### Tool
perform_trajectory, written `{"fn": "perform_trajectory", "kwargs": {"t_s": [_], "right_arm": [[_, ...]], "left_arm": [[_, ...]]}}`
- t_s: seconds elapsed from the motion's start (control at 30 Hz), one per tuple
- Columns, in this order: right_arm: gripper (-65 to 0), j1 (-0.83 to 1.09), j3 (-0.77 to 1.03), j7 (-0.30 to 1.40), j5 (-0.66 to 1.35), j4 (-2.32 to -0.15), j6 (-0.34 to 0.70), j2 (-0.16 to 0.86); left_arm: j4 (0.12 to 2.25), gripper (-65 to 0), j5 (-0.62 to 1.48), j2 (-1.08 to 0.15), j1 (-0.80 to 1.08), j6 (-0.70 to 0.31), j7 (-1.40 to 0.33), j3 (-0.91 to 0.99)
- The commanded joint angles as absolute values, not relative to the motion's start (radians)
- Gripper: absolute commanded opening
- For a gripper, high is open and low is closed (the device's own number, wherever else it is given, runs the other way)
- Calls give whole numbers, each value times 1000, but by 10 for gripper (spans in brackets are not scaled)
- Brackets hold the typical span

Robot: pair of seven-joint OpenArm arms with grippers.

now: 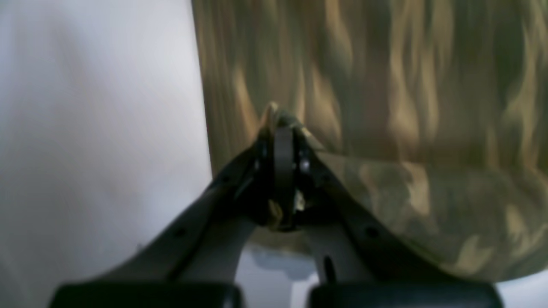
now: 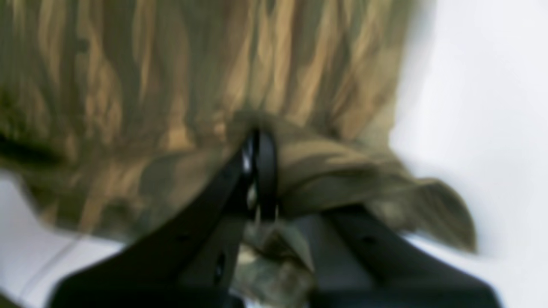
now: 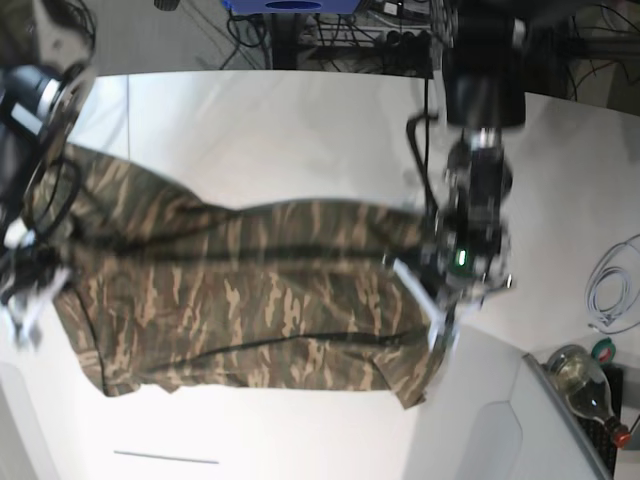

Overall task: Layout the t-shirt on the table in an organized manner, then fold the t-shirt properly
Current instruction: 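Lift the shirt high with both grippers and lay it back down flat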

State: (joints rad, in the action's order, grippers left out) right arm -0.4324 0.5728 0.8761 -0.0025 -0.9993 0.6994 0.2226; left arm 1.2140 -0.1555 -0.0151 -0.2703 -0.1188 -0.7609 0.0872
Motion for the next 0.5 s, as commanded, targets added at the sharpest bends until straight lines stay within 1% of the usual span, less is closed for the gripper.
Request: {"fn": "perform_trajectory", "kwargs": {"t_s": [0.0,0.07,0.13,0.2,0.27,0.37,0.47], "right_arm": [[-644,-536,535,811,-12,-960,698,252],[-644,-679,478,725,-74,-843,698,288],[-644,-826,440,653,-125,-771,698,317],[-644,-952,424,625,-170,-750,698,340],[-644,-1064,407,628,-202,-769,698,363],[-644,-1155,372,647,-209,-891,698,394],[-644,-1152,341,725,-205,-1104,698,433]], "left_arm": [[1175,-650,-150,-16,-371,-102,-731,67],[1038,-650,-148,5,-549,-67,-707,35],[912,-650,-148,44,-730,-44,-647,28],[819,-650,-148,85,-895,-39,-605,28],[788,-650,-148,120,-1033,-39,-602,31],[889,-650,-147,147,-1124,-39,-628,31],[1145,-650,-147,150,-1087,-39,-736,31]]}}
